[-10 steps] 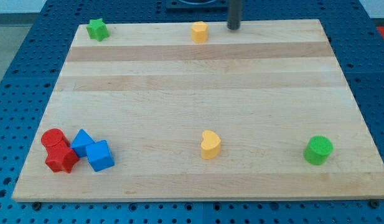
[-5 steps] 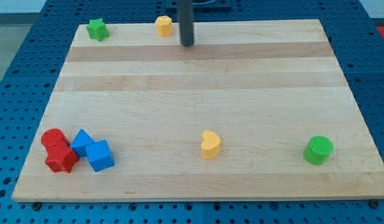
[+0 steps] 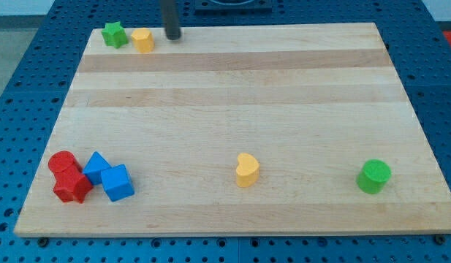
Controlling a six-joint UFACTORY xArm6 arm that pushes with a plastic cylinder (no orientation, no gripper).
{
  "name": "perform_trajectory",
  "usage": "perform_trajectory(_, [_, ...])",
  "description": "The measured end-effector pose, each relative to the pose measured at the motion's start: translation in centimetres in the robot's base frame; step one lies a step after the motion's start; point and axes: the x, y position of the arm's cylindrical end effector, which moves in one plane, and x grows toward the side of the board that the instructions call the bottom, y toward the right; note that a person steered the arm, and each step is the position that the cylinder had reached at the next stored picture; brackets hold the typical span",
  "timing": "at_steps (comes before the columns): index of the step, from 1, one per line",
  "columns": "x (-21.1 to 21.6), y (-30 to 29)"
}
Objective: Place the yellow hexagon to the right of green star
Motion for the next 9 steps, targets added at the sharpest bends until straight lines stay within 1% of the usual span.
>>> perform_trajectory(1, [3.6,0.9])
perform_trajectory(2, [4.6,-1.5])
perform_trajectory(4, [2.2,-3.8])
perform_trajectory(5, [2.7,-5.0])
perform_trajectory(6, [5.5,-5.8])
perform_trajectory(7, [4.8,-8.2])
perform_trajectory(9, [3.5,-10.0])
